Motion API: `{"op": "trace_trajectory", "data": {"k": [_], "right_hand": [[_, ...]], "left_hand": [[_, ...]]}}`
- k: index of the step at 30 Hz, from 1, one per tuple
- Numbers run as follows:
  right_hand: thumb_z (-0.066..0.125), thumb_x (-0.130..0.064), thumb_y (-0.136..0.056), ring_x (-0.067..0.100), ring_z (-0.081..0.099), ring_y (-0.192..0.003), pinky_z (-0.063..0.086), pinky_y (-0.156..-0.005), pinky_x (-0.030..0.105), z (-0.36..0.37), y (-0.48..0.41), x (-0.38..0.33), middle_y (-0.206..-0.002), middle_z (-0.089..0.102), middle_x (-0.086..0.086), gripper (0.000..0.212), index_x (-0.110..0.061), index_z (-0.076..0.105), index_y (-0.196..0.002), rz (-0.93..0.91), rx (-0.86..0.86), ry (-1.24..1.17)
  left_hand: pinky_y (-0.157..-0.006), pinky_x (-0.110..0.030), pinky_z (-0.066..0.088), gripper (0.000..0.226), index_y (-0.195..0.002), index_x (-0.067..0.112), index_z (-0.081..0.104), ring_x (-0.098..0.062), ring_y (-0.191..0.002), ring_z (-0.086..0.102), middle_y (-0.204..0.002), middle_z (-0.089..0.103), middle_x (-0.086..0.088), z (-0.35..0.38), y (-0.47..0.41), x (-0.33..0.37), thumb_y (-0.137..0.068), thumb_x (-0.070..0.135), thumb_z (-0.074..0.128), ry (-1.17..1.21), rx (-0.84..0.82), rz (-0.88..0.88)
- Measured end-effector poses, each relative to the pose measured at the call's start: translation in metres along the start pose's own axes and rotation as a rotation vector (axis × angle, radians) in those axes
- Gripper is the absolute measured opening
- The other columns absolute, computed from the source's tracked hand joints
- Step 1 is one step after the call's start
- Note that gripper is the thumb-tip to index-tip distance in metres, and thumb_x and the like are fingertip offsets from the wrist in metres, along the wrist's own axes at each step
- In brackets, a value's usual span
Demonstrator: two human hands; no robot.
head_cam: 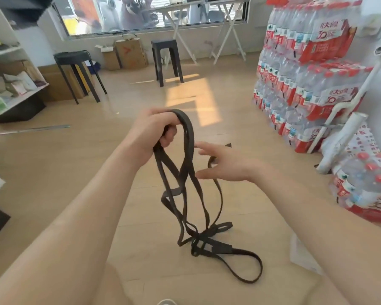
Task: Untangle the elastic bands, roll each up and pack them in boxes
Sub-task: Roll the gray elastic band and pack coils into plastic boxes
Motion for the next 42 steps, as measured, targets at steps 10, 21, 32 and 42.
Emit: {"op": "trace_trajectory", "data": {"k": [10, 21, 32, 42], "right_hand": [[0.070, -0.021, -0.087, 0.005, 0.064, -0.083, 0.048, -0.079, 0.027, 0.029, -0.022, -0.014, -0.083, 0.070, -0.010, 0.011, -0.030, 0.069, -0.081, -0.081, -0.009, -0.181], [0.062, -0.025, -0.091, 0.012, 0.065, -0.088, 0.051, -0.084, 0.031, 0.074, -0.014, 0.032, -0.093, 0.071, -0.008, 0.020, -0.027, 0.068, -0.110, 0.054, -0.342, 0.273], [0.057, -0.021, -0.088, 0.023, 0.059, -0.076, 0.044, -0.063, 0.029, 0.029, -0.032, 0.052, -0.076, 0.063, 0.005, 0.014, -0.015, 0.068, -0.085, 0.179, 0.260, 0.027], [0.053, -0.028, -0.098, 0.009, 0.063, -0.067, 0.050, -0.061, 0.021, 0.053, -0.035, 0.035, -0.082, 0.069, 0.005, 0.022, -0.010, 0.067, -0.101, 0.153, -0.106, -0.330]], "left_hand": [[-0.061, -0.030, 0.045, 0.025, -0.080, -0.001, 0.064, -0.023, -0.060, 0.052, -0.065, 0.054, -0.014, -0.047, 0.022, 0.007, -0.069, -0.007, 0.043, -0.027, -0.141, 0.083], [-0.086, -0.026, 0.053, 0.049, -0.106, 0.028, 0.068, -0.005, -0.092, 0.068, -0.100, 0.072, 0.004, -0.095, 0.042, -0.059, -0.086, -0.012, 0.047, -0.962, -0.489, -0.476], [-0.074, -0.033, 0.047, 0.022, -0.109, 0.021, 0.062, -0.016, -0.082, 0.055, -0.091, 0.061, 0.001, -0.110, 0.026, -0.029, -0.098, 0.031, 0.046, -0.688, 0.492, 0.216], [-0.087, -0.047, 0.055, 0.029, -0.119, 0.012, 0.055, -0.022, -0.098, 0.069, -0.104, 0.072, -0.006, -0.069, 0.020, -0.054, -0.100, 0.029, 0.041, 0.180, 0.209, -0.237]]}}
Point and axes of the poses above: each hand's wrist, its own y-axis away from the middle knuckle, its own z-axis out of the palm, x = y × z, the point moved 3 cm from there along -y, towards the middle knuckle
